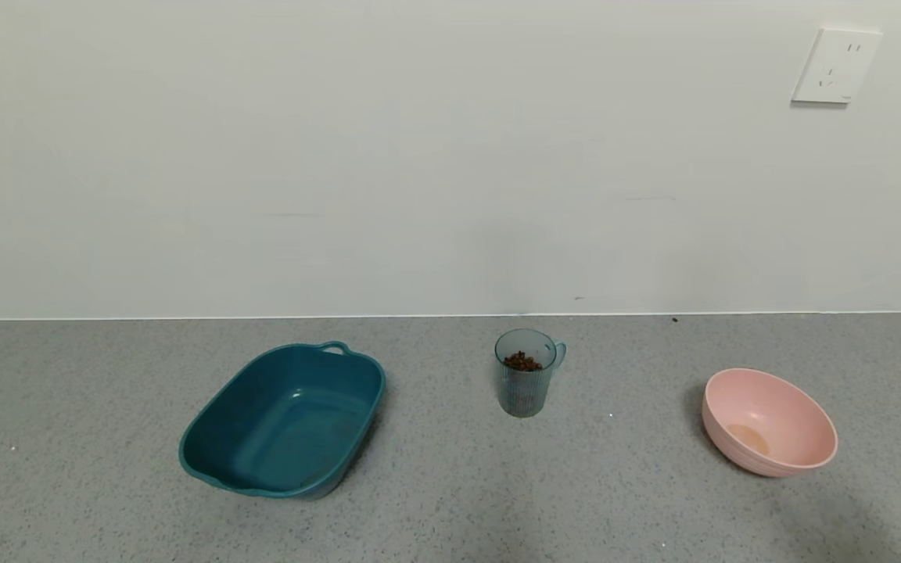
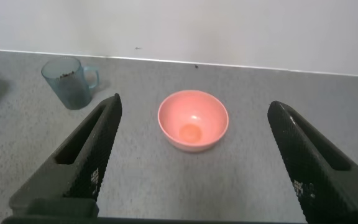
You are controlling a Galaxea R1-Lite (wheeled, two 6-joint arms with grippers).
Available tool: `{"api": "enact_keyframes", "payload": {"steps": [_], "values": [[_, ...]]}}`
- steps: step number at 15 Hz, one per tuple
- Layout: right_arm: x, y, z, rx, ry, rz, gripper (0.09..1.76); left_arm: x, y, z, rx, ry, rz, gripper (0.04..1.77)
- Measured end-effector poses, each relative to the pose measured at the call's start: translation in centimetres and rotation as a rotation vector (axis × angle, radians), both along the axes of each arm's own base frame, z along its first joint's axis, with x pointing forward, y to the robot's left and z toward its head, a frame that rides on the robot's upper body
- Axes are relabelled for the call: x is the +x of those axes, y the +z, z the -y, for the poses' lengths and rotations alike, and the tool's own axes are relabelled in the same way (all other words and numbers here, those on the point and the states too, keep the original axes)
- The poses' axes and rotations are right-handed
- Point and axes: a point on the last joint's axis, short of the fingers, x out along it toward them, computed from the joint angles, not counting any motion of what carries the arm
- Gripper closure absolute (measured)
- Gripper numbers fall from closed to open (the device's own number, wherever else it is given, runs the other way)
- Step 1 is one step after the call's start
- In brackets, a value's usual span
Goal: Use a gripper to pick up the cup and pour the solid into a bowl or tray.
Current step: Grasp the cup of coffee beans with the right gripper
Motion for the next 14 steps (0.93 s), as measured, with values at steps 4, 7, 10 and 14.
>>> {"api": "enact_keyframes", "payload": {"steps": [4,7,10,14], "values": [[6.9,1.2,-1.5,-0.027,0.098,-0.083,0.14,0.0,0.0,0.0,0.000,0.000,0.000,0.06],[11.3,-0.2,-4.3,-0.060,0.160,-0.163,0.14,0.0,0.0,0.0,0.000,0.000,0.000,0.06],[14.6,-2.4,-7.8,-0.089,0.191,-0.213,0.14,0.0,0.0,0.0,0.000,0.000,0.000,0.06],[18.1,-6.1,-12.2,-0.123,0.220,-0.254,0.14,0.0,0.0,0.0,0.000,0.000,0.000,0.06]]}}
